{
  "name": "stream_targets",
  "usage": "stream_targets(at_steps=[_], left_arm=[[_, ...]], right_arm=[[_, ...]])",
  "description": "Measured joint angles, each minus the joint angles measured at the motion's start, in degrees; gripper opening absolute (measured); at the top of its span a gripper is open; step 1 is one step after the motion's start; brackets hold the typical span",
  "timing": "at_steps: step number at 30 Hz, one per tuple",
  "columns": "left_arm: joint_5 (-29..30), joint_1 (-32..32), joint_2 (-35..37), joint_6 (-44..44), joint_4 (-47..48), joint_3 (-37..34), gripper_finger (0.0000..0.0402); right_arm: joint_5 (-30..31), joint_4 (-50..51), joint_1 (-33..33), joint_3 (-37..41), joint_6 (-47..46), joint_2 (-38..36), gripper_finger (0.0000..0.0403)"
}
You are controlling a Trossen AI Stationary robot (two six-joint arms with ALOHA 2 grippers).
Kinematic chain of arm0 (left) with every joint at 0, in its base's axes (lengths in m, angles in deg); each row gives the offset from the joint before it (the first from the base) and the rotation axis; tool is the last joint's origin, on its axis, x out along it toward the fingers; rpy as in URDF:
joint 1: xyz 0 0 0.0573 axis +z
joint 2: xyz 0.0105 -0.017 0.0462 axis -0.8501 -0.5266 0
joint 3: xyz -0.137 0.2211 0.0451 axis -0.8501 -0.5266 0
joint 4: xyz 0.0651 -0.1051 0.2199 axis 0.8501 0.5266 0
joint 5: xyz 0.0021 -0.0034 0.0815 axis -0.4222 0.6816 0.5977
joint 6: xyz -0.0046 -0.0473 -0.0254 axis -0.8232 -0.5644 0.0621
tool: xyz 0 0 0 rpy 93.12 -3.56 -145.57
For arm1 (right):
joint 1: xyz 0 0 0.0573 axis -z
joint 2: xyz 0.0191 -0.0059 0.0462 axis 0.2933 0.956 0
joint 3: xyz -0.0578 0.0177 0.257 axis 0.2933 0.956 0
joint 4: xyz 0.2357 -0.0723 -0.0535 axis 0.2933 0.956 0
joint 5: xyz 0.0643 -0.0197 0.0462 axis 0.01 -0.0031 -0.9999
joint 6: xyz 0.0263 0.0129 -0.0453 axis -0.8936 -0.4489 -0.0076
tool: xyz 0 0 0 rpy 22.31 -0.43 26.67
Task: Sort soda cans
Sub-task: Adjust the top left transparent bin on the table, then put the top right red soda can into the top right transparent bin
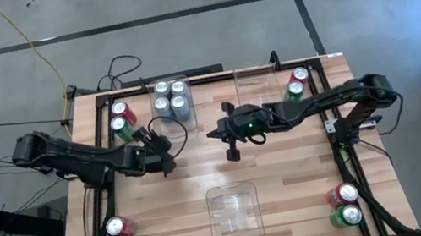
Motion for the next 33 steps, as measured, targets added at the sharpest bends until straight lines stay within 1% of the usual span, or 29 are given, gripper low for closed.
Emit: stream_targets(at_steps=[2, 6, 11, 16, 19, 22, 26, 30, 33], left_arm=[[-0.17, 1.16, 0.00, 0.30, -0.03, 0.00, 0.0000], [0.04, 3.09, 0.00, 0.89, 0.08, 0.00, 0.0000], [1.68, 3.80, 0.34, 0.97, -0.83, -0.04, 0.0000], [1.74, 1.46, 3.70, -0.78, -0.92, -0.04, 0.0005], [1.61, -0.66, 7.96, -3.65, -0.40, -0.01, 0.0023], [1.69, -1.46, 13.91, -7.09, 4.77, 1.61, 0.0059], [4.51, -0.55, 22.35, -8.89, 11.25, 4.16, 0.0130], [5.58, 3.27, 28.21, -7.81, 13.12, 5.40, 0.0216], [5.54, 8.13, 31.05, -6.63, 13.33, 5.40, 0.0274]], right_arm=[[0.54, 0.20, -0.35, 0.00, 0.08, 0.00, 0.0000], [4.18, 0.72, -0.35, 0.00, 0.26, 0.00, 0.0000], [4.51, 1.58, -0.13, 0.00, 0.25, 0.00, 0.0001], [4.51, 2.75, -0.26, 0.00, 0.23, 0.02, 0.0015], [4.51, 2.70, -0.26, 0.00, 0.23, 0.02, 0.0021], [4.51, 1.62, 0.00, 0.02, 0.23, 0.02, 0.0023], [4.51, -0.65, 0.57, 0.02, 0.21, 0.02, 0.0024], [4.45, -1.05, 1.37, 0.02, -1.18, 0.02, 0.0024], [4.38, -0.64, 2.38, 0.02, -2.93, 0.02, 0.0024]])
